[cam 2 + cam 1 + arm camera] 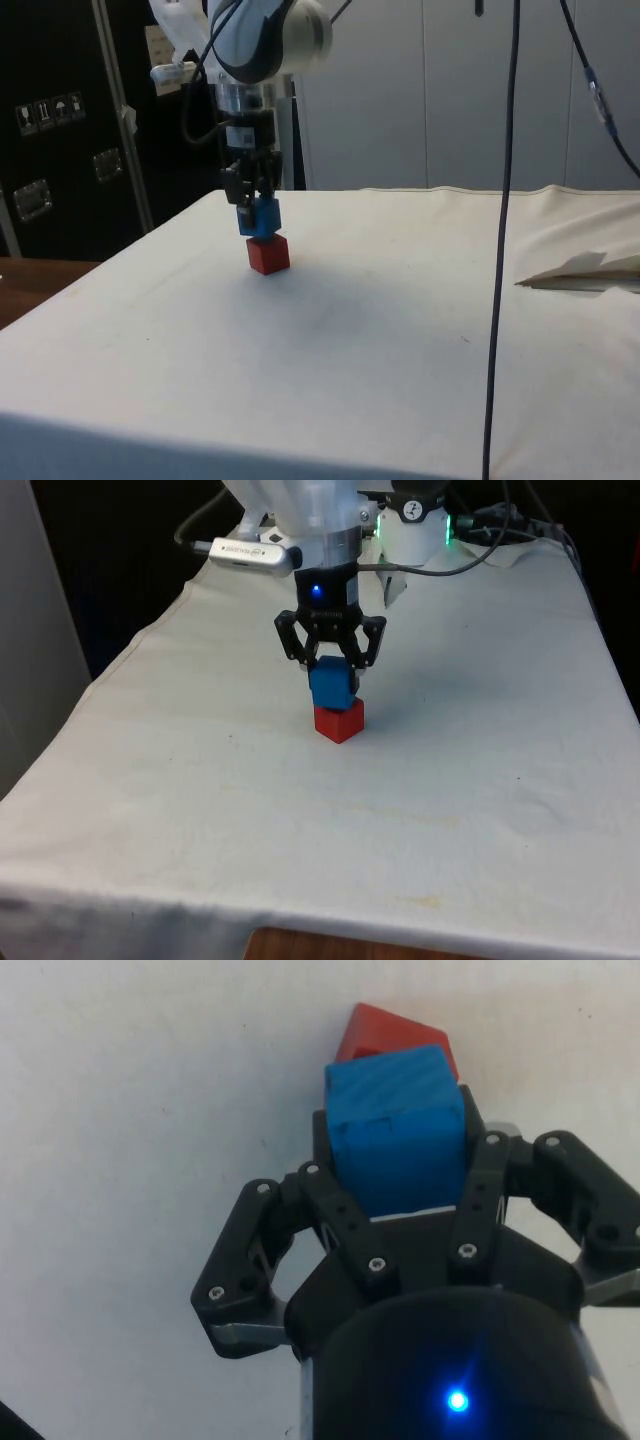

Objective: Stack the two cubes.

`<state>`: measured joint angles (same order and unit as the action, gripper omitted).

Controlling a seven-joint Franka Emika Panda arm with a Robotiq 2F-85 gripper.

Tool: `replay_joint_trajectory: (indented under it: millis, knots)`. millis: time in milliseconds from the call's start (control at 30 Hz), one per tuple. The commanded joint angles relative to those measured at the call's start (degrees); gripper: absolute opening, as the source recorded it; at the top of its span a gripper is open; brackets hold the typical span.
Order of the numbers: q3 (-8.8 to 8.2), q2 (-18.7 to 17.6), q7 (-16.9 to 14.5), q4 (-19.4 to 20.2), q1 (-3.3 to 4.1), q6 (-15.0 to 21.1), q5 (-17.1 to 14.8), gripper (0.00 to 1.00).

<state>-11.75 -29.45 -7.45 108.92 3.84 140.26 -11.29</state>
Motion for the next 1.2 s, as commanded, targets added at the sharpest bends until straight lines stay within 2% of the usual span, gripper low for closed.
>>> replay_joint_trajectory:
  millis: [0,267,300,367,567,600,633,667,733,867,900,933,967,1000,1033,1167]
  knots:
    - [0.11,-0.06,-0.17,-0.17,-0.11,-0.57,-0.06,0.0]
    - [0.29,0.06,-0.11,-0.06,-0.23,-0.4,-0.52,0.0]
    - [0.0,0.0,0.06,0.0,0.0,-0.06,0.0,0.0]
    - [0.34,0.06,-0.11,0.0,-0.29,-0.46,-0.57,0.0]
    - [0.4,0.11,-0.23,-0.06,-0.34,-0.74,-0.86,0.0]
    - [0.0,0.0,0.11,0.0,0.0,-0.4,-0.23,0.0]
    - [0.4,0.11,-0.29,-0.06,-0.34,-0.8,-0.92,0.0]
    - [0.4,0.11,-0.34,-0.06,-0.34,-0.8,-0.97,0.01]
    - [0.4,0.11,-0.4,-0.06,-0.34,-0.86,-1.15,0.13]
    - [0.4,0.11,-0.46,-0.06,-0.4,-0.86,-1.26,0.51]
    - [0.0,0.06,0.0,0.0,0.0,-0.46,-0.63,0.61]
    - [0.4,0.11,-0.52,-0.06,-0.4,-0.86,-1.32,0.61]
    - [0.4,0.11,-0.52,-0.06,-0.4,-0.86,-1.32,0.86]
    - [0.4,0.11,-0.52,-0.06,-0.4,-0.86,-1.32,0.96]
    - [0.4,0.11,-0.52,-0.06,-0.4,-0.86,-1.32,1.0]
    - [0.4,0.11,-0.52,-0.06,-0.4,-0.86,-1.38,1.0]
